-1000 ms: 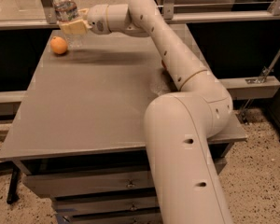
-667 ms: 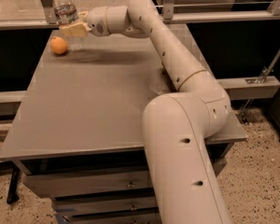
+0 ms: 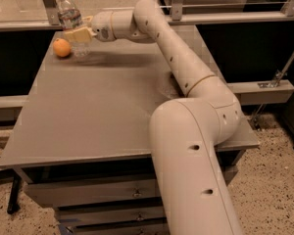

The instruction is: Move water bottle near orange

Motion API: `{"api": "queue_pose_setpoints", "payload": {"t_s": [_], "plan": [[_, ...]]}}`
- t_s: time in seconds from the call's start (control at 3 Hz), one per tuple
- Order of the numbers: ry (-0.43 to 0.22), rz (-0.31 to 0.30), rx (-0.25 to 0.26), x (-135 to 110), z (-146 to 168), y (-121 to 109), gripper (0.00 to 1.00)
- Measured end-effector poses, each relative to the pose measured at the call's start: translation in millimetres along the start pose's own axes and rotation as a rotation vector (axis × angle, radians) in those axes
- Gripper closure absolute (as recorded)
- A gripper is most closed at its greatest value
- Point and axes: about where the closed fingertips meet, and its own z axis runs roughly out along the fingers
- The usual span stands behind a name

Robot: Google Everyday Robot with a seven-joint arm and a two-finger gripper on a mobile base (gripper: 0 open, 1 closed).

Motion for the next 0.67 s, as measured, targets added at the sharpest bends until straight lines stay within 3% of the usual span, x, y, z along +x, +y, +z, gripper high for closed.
{"api": "queue_pose_setpoints", "payload": {"t_s": [0.33,0.67], "plan": [[0.004,0.005,-0.003,5.6,1.9,0.5,1.0],[0.017,0.011,0.008,13.8,1.3,-1.0,0.83]]}}
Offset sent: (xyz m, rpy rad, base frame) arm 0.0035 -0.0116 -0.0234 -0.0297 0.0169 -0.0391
